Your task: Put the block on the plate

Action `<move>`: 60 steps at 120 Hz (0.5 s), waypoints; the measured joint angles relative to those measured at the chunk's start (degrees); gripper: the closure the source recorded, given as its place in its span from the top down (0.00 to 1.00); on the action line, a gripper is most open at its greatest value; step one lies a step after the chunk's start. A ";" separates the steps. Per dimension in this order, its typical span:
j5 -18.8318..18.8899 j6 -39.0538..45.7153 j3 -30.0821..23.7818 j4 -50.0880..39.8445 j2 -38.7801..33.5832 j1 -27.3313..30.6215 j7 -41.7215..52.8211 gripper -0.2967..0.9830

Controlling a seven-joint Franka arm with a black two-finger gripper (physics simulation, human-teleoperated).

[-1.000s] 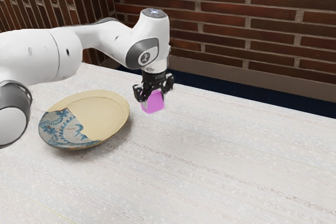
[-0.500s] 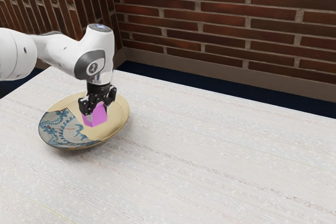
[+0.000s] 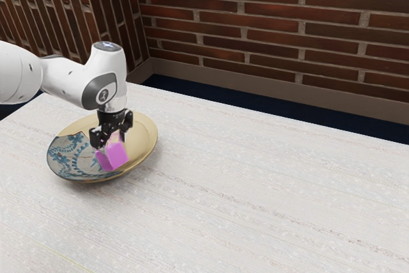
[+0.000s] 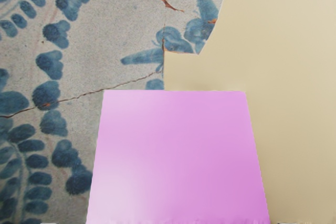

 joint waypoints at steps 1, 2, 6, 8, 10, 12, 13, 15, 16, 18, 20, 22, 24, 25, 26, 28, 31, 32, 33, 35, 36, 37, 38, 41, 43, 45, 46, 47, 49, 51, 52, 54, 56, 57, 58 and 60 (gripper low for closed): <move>-0.01 0.03 0.03 0.00 -0.05 -0.06 -0.01 0.64; -0.03 0.05 0.06 0.00 -0.09 -0.12 -0.03 0.65; -0.07 0.09 0.13 -0.03 -0.38 -0.38 -0.08 0.67; -0.09 0.09 0.15 -0.08 -0.68 -0.60 -0.11 0.67; -0.10 0.06 0.17 -0.11 -1.04 -0.89 -0.13 0.68; -0.11 -0.01 0.18 -0.13 -1.41 -1.23 -0.15 0.69; -0.12 -0.08 0.19 -0.13 -1.72 -1.45 -0.16 0.69; -0.13 -0.24 0.21 -0.13 -2.33 -2.01 -0.18 0.70; -0.14 -0.33 0.22 -0.12 -2.66 -2.31 -0.19 0.70; -0.14 -0.59 0.22 -0.10 -3.48 -3.00 -0.21 0.70; -0.12 -0.88 0.22 -0.07 -4.26 -3.77 -0.22 0.71; -0.08 -1.23 0.22 -0.06 -5.16 -4.56 -0.20 0.71; -0.04 -1.60 0.22 -0.05 -5.99 -5.35 -0.15 0.72; -0.02 -1.83 0.22 -0.01 -6.41 -5.74 -0.10 0.72; 0.00 -2.08 0.21 0.04 -6.81 -6.11 -0.04 0.72; 0.05 -2.60 0.21 0.15 -7.50 -6.77 0.13 0.73; 0.13 -3.57 0.21 0.59 -8.46 -7.56 0.65 0.73; 0.16 -3.91 0.21 0.76 -8.75 -7.79 0.84 0.73; 0.20 -4.35 0.21 0.97 -9.05 -8.01 1.09 0.73; 0.26 -5.23 0.21 1.43 -9.58 -8.40 1.64 0.74; 0.28 -5.67 0.21 1.66 -9.82 -8.57 1.93 0.74; 0.31 -6.17 0.21 2.03 -10.05 -8.72 2.30 0.74; 0.34 -6.65 0.21 2.36 -10.24 -8.86 2.67 0.74; 0.42 -8.26 0.21 3.90 -10.67 -9.22 4.05 0.74; 0.46 -9.38 0.20 5.11 -10.87 -9.39 5.11 0.74; 0.50 -10.51 0.15 6.42 -11.01 -9.51 6.29 0.75; 0.51 -11.06 0.12 7.08 -11.07 -9.55 6.92 0.75; 0.52 -11.63 0.09 7.79 -11.12 -9.59 7.59 0.75; 0.51 -12.74 -0.02 9.16 -11.20 -9.64 9.02 0.75; 0.46 -13.81 -0.16 10.50 -11.26 -9.69 10.56 0.75; 0.42 -14.33 -0.22 11.10 -11.29 -9.74 11.36 0.75; 0.34 -15.35 -0.43 12.28 -11.32 -9.79 13.10 0.75; 0.21 -16.35 -0.63 13.26 -11.38 -9.91 14.90 0.75; 0.01 -16.86 -0.73 13.80 -11.41 -9.97 15.82 0.75; -0.17 -17.35 -0.82 14.26 -11.44 -10.07 16.73 0.75; -0.60 -18.31 -0.97 15.09 -11.48 -10.30 18.56 0.76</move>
